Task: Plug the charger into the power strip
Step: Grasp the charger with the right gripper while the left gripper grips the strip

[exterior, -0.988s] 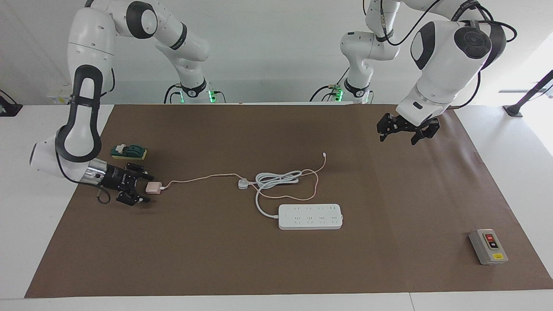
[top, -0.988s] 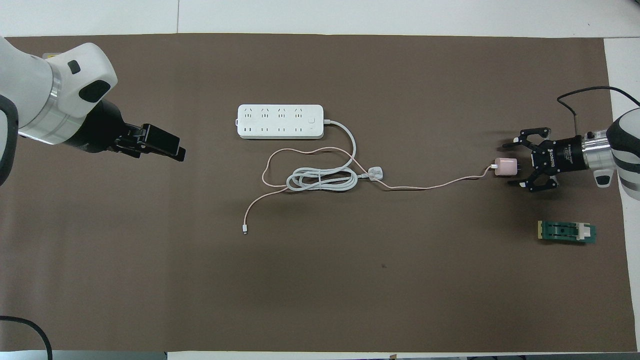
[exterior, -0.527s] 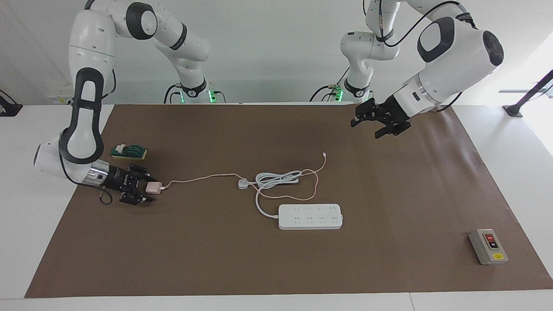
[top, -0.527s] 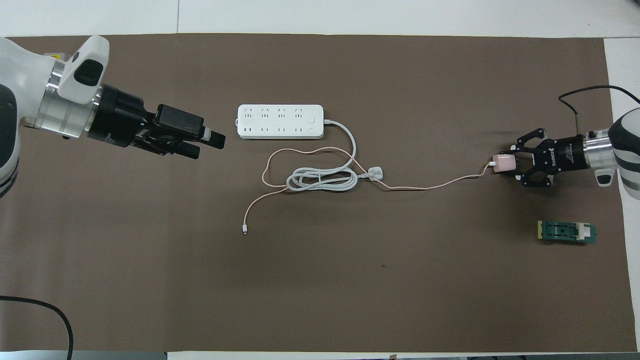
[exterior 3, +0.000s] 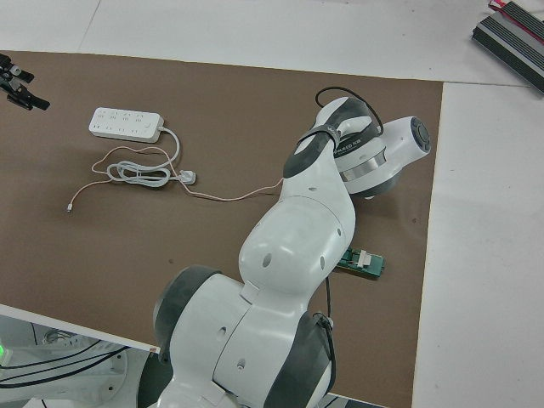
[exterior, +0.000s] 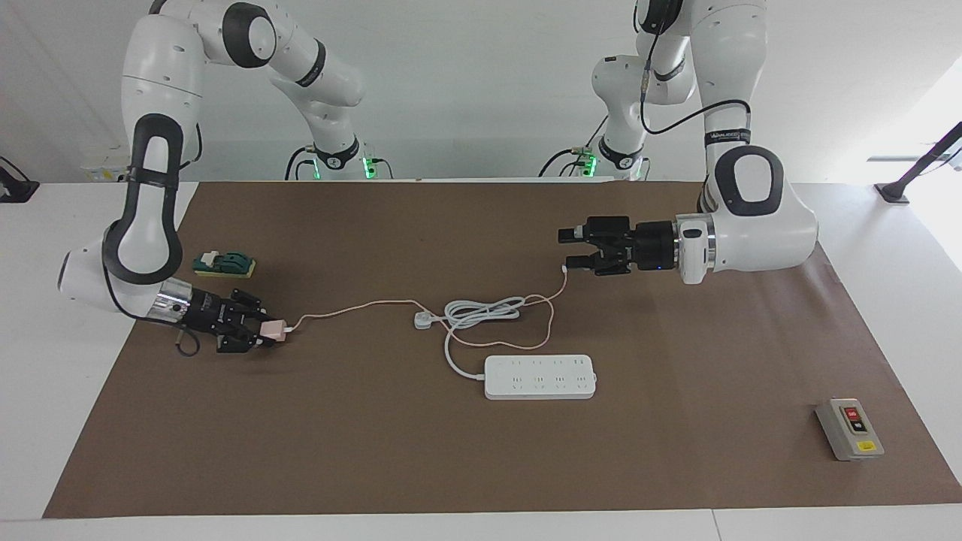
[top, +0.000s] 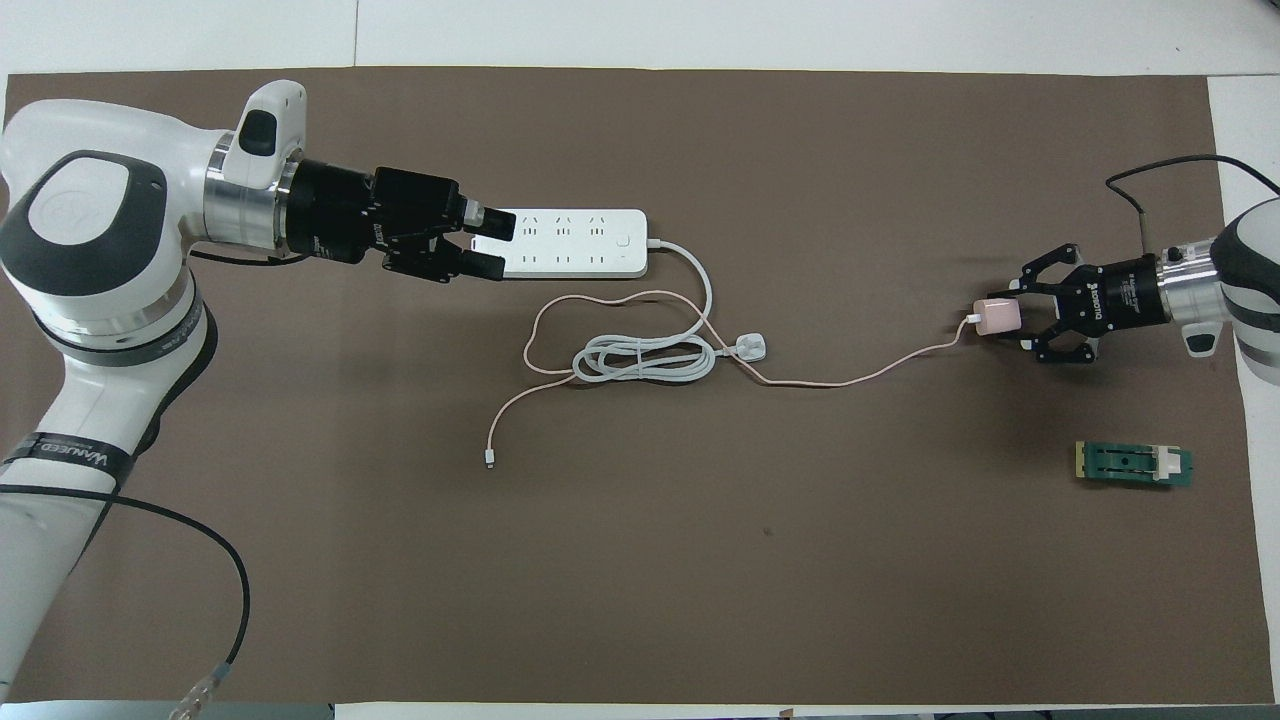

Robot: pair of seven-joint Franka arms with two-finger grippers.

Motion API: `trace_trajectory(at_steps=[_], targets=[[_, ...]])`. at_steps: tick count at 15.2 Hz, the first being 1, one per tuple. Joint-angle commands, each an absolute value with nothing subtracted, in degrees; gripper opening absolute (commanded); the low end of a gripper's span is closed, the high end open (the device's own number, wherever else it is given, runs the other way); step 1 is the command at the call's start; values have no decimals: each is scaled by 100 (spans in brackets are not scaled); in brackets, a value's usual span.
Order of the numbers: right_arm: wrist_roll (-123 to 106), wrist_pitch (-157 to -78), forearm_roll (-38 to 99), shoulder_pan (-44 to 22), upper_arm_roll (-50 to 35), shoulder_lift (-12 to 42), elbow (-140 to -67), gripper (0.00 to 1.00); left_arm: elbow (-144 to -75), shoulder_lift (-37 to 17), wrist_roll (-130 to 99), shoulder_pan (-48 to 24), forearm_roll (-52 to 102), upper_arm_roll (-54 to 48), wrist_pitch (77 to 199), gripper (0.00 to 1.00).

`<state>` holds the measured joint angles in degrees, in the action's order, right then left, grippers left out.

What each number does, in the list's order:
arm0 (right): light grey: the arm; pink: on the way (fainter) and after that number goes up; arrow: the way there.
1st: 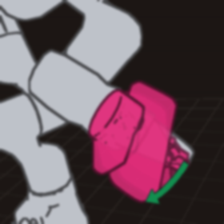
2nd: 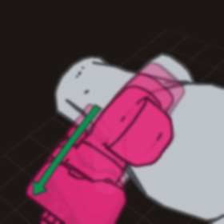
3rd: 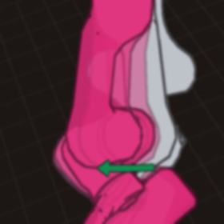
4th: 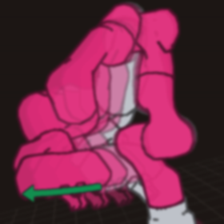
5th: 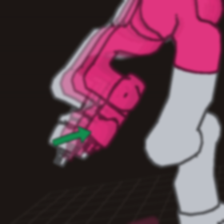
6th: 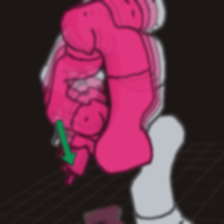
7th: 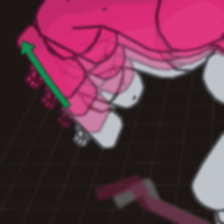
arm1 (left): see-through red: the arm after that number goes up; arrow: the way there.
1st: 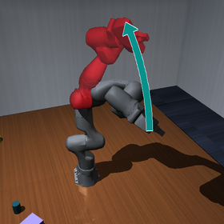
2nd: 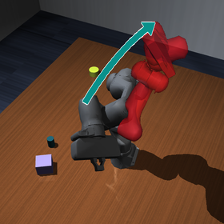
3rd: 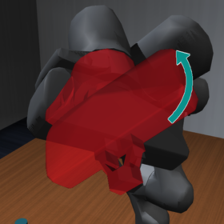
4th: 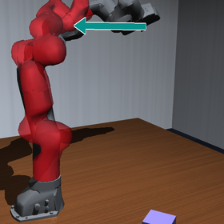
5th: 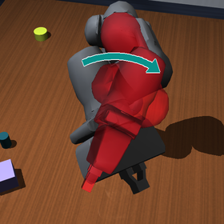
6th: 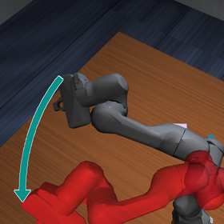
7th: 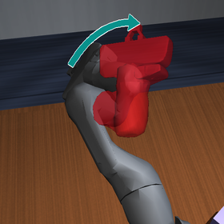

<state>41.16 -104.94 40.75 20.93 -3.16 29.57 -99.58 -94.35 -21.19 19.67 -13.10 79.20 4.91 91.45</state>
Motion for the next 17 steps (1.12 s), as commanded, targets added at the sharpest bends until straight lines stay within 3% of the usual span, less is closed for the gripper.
trace_trajectory(at_steps=[1, 5, 12, 17], targets=[[4630, -10327, 4166, 1698, -308, 2646, -9782, 0, -9378, -2713, 3037, -1257, 8629, 335, 9474, 100], [5368, -10301, 4262, 1100, -360, 2426, -9589, 0, -9334, -3251, 4498, -1231, 8877, 255, 9879, 100], [7004, -10898, 4482, -324, -369, 2329, -9220, 0, -9413, -3515, 4483, -546, 9202, -667, 9668, 100], [7286, -11293, 4693, -1010, -360, 2329, -9141, 0, -9544, -3375, 3665, -483, 9202, -677, 9580, 100]])
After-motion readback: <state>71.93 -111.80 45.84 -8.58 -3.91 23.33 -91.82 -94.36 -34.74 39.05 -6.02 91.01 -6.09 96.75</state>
